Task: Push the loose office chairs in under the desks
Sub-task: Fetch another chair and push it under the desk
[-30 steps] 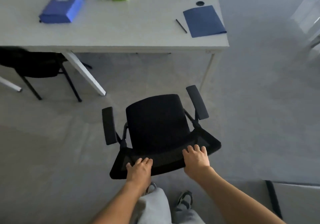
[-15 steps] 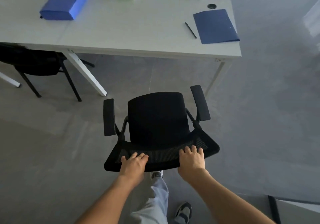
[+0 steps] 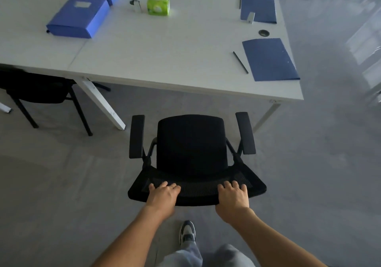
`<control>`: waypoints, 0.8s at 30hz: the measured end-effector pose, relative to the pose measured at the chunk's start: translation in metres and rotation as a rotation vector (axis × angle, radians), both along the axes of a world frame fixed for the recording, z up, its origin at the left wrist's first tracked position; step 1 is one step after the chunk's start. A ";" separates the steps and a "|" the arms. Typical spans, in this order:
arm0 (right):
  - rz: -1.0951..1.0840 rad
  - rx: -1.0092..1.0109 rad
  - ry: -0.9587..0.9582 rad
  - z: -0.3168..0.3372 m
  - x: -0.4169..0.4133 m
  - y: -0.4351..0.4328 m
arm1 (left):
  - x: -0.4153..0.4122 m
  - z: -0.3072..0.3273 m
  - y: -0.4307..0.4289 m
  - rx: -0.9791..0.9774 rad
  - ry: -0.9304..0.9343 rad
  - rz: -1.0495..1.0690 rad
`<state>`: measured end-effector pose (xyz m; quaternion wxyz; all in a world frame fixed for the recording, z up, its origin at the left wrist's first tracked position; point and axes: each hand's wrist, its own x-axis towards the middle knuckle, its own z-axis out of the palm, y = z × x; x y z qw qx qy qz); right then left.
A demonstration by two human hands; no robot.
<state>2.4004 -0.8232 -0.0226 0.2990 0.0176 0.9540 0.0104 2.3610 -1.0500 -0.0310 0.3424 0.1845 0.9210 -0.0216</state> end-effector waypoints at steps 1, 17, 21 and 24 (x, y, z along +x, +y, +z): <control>-0.003 -0.001 -0.005 0.001 -0.007 -0.002 | -0.007 0.000 -0.001 -0.001 0.000 0.000; -0.002 0.001 -0.030 -0.003 -0.144 0.002 | -0.153 0.003 0.004 -0.013 0.006 0.000; 0.026 0.009 -0.033 -0.003 -0.181 0.008 | -0.191 0.005 0.010 -0.035 -0.003 0.001; 0.026 -0.001 -0.035 -0.004 -0.207 0.015 | -0.216 0.004 0.017 -0.042 -0.007 0.018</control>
